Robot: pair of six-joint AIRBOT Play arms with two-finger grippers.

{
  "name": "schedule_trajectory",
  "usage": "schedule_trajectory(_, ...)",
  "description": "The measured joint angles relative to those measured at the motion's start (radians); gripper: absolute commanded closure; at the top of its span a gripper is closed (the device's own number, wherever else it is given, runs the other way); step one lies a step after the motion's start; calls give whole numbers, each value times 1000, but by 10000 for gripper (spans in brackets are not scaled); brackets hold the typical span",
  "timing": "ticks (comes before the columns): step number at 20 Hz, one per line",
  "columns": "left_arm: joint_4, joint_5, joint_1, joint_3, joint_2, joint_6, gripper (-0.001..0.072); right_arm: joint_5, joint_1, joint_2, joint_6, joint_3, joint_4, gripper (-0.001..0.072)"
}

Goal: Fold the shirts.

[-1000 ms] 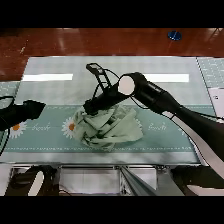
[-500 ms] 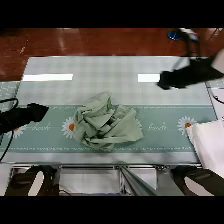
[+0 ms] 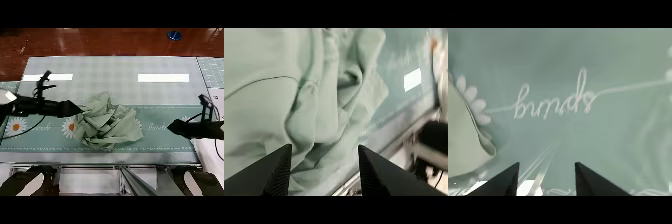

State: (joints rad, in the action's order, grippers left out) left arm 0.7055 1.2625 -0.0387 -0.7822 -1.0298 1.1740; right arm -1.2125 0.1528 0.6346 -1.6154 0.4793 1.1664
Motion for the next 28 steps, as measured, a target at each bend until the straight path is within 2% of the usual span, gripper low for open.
schedule_trajectory(3,157,68,-121,-147,-197,15,201,9,-64,-17,4,-89,-67,305)
schedule_trajectory(4,235,92,-163,-195,-255,37,226,19,-92,-20,1,-108,-87,305)
schedule_trajectory(5,292,111,-195,-235,-305,55,381,29,-125,-21,-9,-124,-106,305)
schedule_trajectory(6,343,130,-223,-271,-351,67,490,40,-160,-23,-25,-136,-125,305)
schedule_trajectory(8,407,151,-258,-325,-417,94,499,71,-231,-25,-50,-150,-156,305)
schedule_trajectory(10,459,148,-273,-357,-454,136,690,112,-304,-26,-88,-158,-177,305)
schedule_trajectory(14,542,72,-278,-384,-483,209,691,183,-401,-26,-145,-164,-204,305)
schedule_trajectory(19,573,15,-272,-393,-491,242,691,217,-435,26,-165,-165,-249,306)
schedule_trajectory(28,575,-6,-266,-395,-491,252,691,320,-443,374,107,-161,-578,307)
